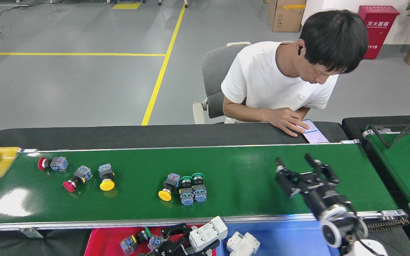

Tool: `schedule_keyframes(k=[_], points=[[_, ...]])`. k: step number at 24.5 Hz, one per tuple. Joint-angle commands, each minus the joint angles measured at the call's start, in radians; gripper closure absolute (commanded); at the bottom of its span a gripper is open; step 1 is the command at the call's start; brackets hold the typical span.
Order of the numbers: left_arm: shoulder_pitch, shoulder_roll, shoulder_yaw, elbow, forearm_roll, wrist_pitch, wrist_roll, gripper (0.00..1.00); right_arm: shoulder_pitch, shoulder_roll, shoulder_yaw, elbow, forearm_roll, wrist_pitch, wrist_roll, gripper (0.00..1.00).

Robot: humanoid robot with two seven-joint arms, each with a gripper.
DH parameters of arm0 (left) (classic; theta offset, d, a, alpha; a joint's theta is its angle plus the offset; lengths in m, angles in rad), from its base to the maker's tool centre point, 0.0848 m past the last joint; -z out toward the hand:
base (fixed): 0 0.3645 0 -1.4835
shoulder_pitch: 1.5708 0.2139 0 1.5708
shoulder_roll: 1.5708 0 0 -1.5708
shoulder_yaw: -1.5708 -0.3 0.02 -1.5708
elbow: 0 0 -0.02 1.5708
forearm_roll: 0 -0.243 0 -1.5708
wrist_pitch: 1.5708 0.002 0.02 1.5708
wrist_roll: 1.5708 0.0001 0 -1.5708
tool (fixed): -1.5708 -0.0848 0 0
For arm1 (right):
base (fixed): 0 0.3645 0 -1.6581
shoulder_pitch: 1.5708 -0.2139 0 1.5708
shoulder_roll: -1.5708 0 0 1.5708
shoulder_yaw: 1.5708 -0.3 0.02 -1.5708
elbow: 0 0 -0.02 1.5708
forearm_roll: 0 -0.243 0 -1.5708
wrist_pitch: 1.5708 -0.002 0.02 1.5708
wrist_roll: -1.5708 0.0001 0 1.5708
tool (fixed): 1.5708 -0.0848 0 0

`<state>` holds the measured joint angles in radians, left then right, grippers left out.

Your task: Pick switch part from conveyor to tray

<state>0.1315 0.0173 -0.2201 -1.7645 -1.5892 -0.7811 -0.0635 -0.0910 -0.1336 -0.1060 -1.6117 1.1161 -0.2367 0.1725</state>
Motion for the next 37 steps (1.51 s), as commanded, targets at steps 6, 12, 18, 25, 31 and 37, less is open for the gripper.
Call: schedule_keyframes(k=[6,12,18,25,31,37], points=[[-0.018,-0.071,-0.097,0.066,-0.135,0.013,-0.044,0.33,0.059,-0.027,-0.158,-0.031,-0.018,-0.070,-0.010,0.00],[-0.019,-0.066,-0.102,0.069,-0.146,0.036,-0.035,0.00,0.082,-0.021,-0.169,-0.033,-0.018,-0.090,-0.010,0.00],[-0.009,-0.071,0.300,0.046,0.092,0.037,-0.035,0.00,0.091,-0.021,-0.170,-0.031,-0.018,-0.087,-0.010,0.00],[-0.003,-0.063,0.772,0.128,0.141,0.062,-0.041,0.00,0.092,-0.020,-0.170,-0.031,-0.018,-0.087,-0.010,0.00],[0.045,-0.017,0.846,0.149,0.136,0.174,-0.036,0.00,0.091,-0.018,-0.170,-0.034,-0.018,-0.079,-0.007,0.00],[0.051,0.000,0.828,0.148,0.101,0.221,-0.027,0.00,0.092,-0.017,-0.170,-0.047,-0.018,-0.010,-0.007,0.00]])
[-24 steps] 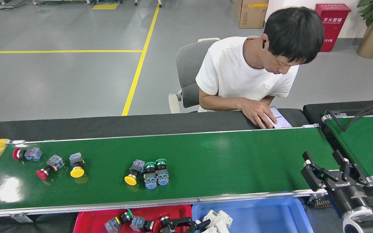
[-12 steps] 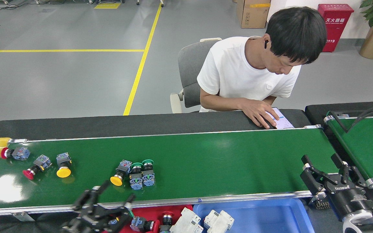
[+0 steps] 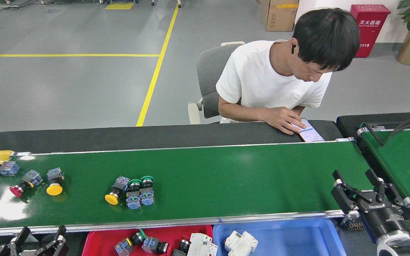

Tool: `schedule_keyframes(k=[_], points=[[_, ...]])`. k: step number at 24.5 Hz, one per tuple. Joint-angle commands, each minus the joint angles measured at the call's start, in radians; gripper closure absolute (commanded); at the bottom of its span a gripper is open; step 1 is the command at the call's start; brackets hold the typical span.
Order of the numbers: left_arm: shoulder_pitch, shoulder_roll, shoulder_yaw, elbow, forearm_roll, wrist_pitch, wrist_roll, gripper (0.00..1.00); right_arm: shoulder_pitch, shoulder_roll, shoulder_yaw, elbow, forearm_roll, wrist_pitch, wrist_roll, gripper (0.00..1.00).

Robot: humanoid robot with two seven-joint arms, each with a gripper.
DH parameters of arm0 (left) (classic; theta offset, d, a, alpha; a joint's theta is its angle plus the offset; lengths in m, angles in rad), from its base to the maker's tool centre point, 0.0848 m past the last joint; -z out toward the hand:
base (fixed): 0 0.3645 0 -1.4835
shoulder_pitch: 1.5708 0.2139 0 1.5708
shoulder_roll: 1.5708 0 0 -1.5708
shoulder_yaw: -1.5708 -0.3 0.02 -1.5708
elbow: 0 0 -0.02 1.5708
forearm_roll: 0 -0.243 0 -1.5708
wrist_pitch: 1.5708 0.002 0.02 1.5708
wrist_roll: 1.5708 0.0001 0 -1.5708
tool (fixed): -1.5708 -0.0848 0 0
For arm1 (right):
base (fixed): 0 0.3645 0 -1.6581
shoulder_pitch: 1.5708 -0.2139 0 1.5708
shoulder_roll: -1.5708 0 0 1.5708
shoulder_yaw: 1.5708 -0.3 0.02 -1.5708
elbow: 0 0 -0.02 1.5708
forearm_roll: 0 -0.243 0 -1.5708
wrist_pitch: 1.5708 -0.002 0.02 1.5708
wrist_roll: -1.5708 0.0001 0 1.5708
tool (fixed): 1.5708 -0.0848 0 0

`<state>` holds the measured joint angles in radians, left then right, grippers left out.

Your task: Pick switch part from conveyor to tray

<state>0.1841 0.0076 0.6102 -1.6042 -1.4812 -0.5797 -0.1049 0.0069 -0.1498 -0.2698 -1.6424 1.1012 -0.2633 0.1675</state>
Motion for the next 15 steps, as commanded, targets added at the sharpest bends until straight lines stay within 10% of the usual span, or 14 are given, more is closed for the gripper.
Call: schedule_keyframes(k=[1,15], points=[[-0.003,0.006,-0.010,-0.013,-0.027,0.021,0.014,0.00,-0.005,-0.001,-0.006,-0.017,-0.001,0.015,-0.002,0.00],[-0.238,0.109,-0.259,0.236,-0.094,0.176,0.013,0.00,0.001,-0.002,-0.003,-0.017,-0.001,-0.002,-0.008,0.00]])
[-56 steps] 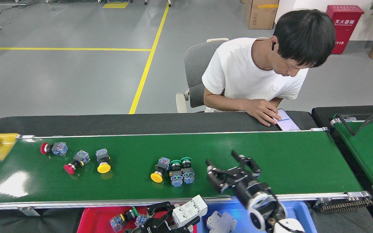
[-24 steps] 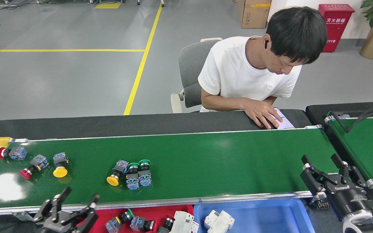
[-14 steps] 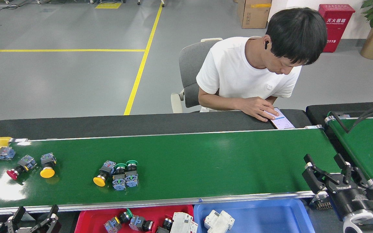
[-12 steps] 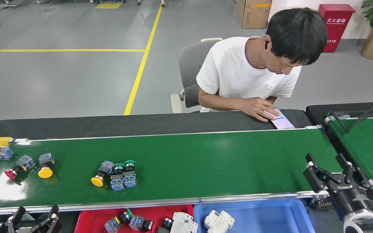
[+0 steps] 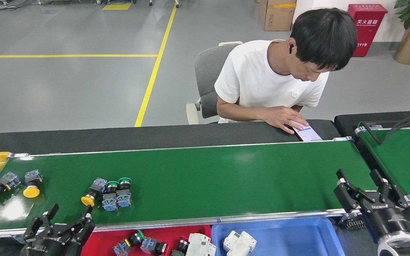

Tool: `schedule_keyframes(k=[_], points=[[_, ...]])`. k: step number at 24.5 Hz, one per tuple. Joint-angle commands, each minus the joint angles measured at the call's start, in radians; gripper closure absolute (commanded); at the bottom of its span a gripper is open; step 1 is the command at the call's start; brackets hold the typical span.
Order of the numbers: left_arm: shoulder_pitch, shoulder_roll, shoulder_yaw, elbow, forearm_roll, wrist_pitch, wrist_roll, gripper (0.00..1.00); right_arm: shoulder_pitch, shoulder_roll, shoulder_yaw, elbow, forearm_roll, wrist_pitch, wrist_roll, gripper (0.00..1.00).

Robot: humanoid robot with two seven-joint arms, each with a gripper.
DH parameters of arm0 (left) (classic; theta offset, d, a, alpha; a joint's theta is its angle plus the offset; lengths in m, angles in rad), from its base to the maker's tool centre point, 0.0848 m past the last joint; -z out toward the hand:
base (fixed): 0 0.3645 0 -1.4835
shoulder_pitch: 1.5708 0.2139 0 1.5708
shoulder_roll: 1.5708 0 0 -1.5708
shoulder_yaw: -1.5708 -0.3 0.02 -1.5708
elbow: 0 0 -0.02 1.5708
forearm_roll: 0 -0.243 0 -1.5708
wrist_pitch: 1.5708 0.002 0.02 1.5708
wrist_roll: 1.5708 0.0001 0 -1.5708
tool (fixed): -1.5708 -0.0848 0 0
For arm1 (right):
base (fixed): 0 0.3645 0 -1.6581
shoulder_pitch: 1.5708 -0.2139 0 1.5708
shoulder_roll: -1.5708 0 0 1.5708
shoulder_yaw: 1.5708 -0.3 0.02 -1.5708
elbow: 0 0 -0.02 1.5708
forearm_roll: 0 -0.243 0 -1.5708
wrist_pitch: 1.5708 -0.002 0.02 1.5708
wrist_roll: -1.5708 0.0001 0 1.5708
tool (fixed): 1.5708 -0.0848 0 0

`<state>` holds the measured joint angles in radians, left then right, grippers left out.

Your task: Pick switch part from conveyor to tray

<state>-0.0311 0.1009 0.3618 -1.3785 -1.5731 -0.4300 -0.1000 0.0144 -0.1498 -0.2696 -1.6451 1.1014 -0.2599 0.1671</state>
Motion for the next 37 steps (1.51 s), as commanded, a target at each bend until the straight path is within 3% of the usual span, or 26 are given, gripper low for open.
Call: schedule_keyframes(k=[1,6,8,9,13,15,20,27,29,34,35,37], points=[[-0.044,0.026,-0.024,0.039,-0.002,0.030,0.008,0.00,-0.007,-0.002,-0.003,-0.015,-0.001,-0.006,-0.008,0.00],[-0.108,0.040,-0.044,0.114,-0.034,0.037,0.008,0.03,-0.002,-0.002,0.001,-0.015,-0.001,-0.007,-0.008,0.00],[-0.151,0.049,-0.067,0.151,-0.076,0.037,0.008,0.28,-0.002,-0.002,0.003,-0.015,-0.001,-0.016,-0.008,0.00],[-0.164,0.056,-0.069,0.171,-0.074,0.025,0.010,0.35,-0.002,-0.002,0.003,-0.013,-0.001,-0.024,-0.008,0.00],[-0.167,0.083,-0.070,0.191,-0.039,-0.006,0.010,0.89,-0.001,0.013,0.003,-0.015,-0.001,-0.033,-0.008,0.00],[-0.164,0.083,-0.069,0.185,-0.030,-0.026,0.010,0.95,0.001,0.018,0.003,-0.015,-0.001,-0.033,-0.008,0.00],[-0.063,0.074,-0.069,0.010,0.054,-0.067,0.010,0.95,0.015,0.019,0.003,-0.015,-0.001,-0.033,-0.008,0.00],[0.279,0.031,-0.093,-0.379,0.105,-0.171,0.036,0.94,0.019,0.021,0.001,-0.016,-0.001,-0.032,-0.008,0.00],[0.373,0.017,-0.144,-0.405,0.105,-0.197,0.085,0.94,0.024,0.021,0.000,-0.016,-0.001,-0.032,-0.008,0.00],[0.451,0.023,-0.173,-0.401,0.100,-0.197,0.118,0.93,0.039,0.021,-0.005,-0.018,-0.001,-0.032,-0.008,0.00],[0.454,0.019,-0.173,-0.401,0.102,-0.197,0.118,0.89,0.039,0.021,-0.005,-0.019,-0.001,-0.032,-0.009,0.00],[0.458,0.006,-0.162,-0.401,0.100,-0.194,0.118,0.50,0.039,0.021,-0.005,-0.019,-0.001,-0.032,-0.009,0.00]])
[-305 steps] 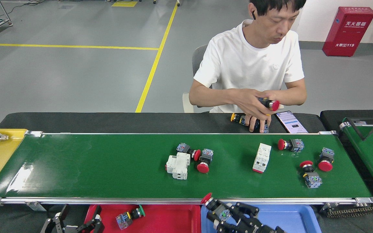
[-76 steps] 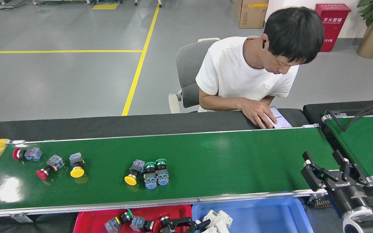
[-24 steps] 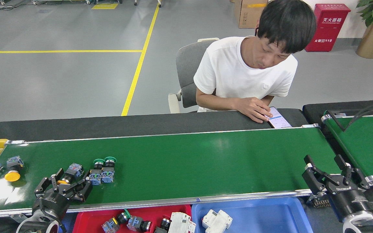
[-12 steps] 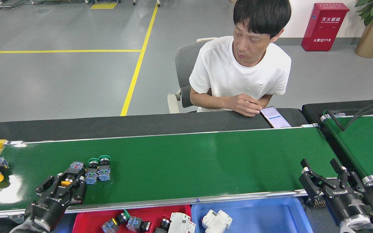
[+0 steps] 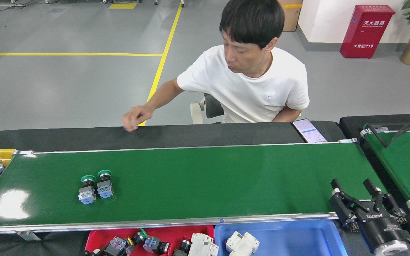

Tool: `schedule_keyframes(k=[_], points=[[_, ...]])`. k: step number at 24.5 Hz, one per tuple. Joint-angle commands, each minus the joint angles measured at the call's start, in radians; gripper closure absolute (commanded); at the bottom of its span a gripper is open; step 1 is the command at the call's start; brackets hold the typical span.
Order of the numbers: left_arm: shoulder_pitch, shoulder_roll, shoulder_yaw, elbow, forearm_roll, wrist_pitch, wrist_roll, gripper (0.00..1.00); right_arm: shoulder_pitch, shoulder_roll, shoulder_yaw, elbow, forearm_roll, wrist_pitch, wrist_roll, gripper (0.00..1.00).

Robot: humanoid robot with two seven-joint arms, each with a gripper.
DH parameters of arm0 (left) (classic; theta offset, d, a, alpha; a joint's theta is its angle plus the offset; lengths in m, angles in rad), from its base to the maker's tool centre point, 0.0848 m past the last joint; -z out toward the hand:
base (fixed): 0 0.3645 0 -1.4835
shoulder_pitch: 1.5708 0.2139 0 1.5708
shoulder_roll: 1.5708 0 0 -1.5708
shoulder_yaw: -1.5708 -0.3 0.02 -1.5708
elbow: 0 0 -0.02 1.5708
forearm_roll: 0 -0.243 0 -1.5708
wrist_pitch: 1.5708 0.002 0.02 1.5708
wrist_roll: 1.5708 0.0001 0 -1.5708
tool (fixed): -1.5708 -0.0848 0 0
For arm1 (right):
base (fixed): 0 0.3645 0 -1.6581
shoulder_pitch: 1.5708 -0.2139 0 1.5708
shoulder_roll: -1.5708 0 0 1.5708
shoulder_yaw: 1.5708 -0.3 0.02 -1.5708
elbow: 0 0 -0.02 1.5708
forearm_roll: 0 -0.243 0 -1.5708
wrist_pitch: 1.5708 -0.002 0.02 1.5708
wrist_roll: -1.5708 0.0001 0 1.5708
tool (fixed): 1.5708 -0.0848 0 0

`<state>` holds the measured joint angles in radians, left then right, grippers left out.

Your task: Pick switch part from conveyor to tray

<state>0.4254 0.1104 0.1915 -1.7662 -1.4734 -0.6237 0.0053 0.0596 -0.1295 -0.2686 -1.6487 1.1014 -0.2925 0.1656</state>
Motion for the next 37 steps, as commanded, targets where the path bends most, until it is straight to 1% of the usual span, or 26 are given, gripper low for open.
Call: schedule_keyframes(k=[1,2,3,5,8,10,12,14,16,18,20,23,24,26,29,32,35,37], points=[[0.001,-0.008,0.008,-0.013,0.001,-0.002,0.013,0.32,-0.004,0.001,-0.006,-0.016,-0.001,0.001,-0.008,0.00],[0.001,-0.009,0.009,-0.013,0.001,-0.001,0.015,0.00,-0.004,0.001,-0.006,-0.016,-0.001,0.001,-0.008,0.00],[0.001,-0.012,0.016,-0.013,0.001,-0.001,0.015,0.00,-0.004,0.001,-0.006,-0.016,-0.001,0.001,-0.008,0.00],[0.001,-0.026,0.069,-0.013,0.002,0.002,0.015,0.00,-0.004,0.001,-0.006,-0.016,-0.001,0.000,-0.008,0.00],[-0.010,-0.090,0.181,-0.013,0.004,0.024,0.015,0.00,-0.004,0.001,-0.006,-0.016,-0.001,0.000,-0.008,0.00],[-0.017,-0.100,0.244,-0.012,0.010,0.032,0.013,0.00,-0.001,0.001,-0.006,-0.016,-0.001,0.001,-0.008,0.00],[-0.028,-0.103,0.295,-0.001,0.012,0.075,0.005,0.00,-0.001,0.001,-0.006,-0.016,-0.001,0.000,-0.008,0.00],[-0.036,-0.098,0.299,0.021,0.013,0.113,0.004,0.00,-0.001,0.001,-0.006,-0.016,-0.001,0.000,-0.008,0.00],[-0.070,-0.095,0.298,0.039,0.004,0.137,-0.001,0.00,-0.001,0.001,-0.004,-0.017,-0.001,0.000,-0.009,0.00],[-0.159,-0.090,0.295,0.088,-0.005,0.154,-0.030,0.00,-0.001,0.007,-0.004,-0.017,-0.001,0.000,-0.009,0.00],[-0.249,-0.080,0.295,0.162,-0.042,0.168,-0.061,0.00,-0.001,0.007,-0.004,-0.017,-0.001,-0.002,-0.009,0.00],[-0.404,-0.047,0.296,0.323,-0.103,0.190,-0.064,0.00,-0.001,0.007,-0.004,-0.017,-0.001,-0.002,-0.009,0.00],[-0.439,-0.026,0.296,0.375,-0.108,0.206,-0.064,0.00,-0.001,0.007,-0.004,-0.017,-0.001,-0.002,-0.009,0.00],[-0.493,0.044,0.295,0.476,-0.108,0.246,-0.059,0.00,-0.001,0.007,-0.004,-0.017,-0.001,-0.004,-0.009,0.00],[-0.556,0.094,0.281,0.585,-0.105,0.272,-0.057,0.00,-0.001,0.007,-0.004,-0.016,-0.001,-0.014,-0.009,0.00],[-0.602,0.109,0.276,0.636,-0.107,0.274,-0.057,0.00,0.000,0.007,-0.004,-0.016,-0.001,-0.014,-0.009,0.00],[-0.608,0.114,0.270,0.637,-0.107,0.277,-0.057,0.00,0.000,0.007,-0.006,-0.016,-0.001,-0.014,-0.009,0.00],[-0.625,0.115,0.250,0.643,-0.108,0.302,-0.059,0.00,0.000,0.007,-0.006,-0.016,-0.001,-0.014,-0.009,0.00]])
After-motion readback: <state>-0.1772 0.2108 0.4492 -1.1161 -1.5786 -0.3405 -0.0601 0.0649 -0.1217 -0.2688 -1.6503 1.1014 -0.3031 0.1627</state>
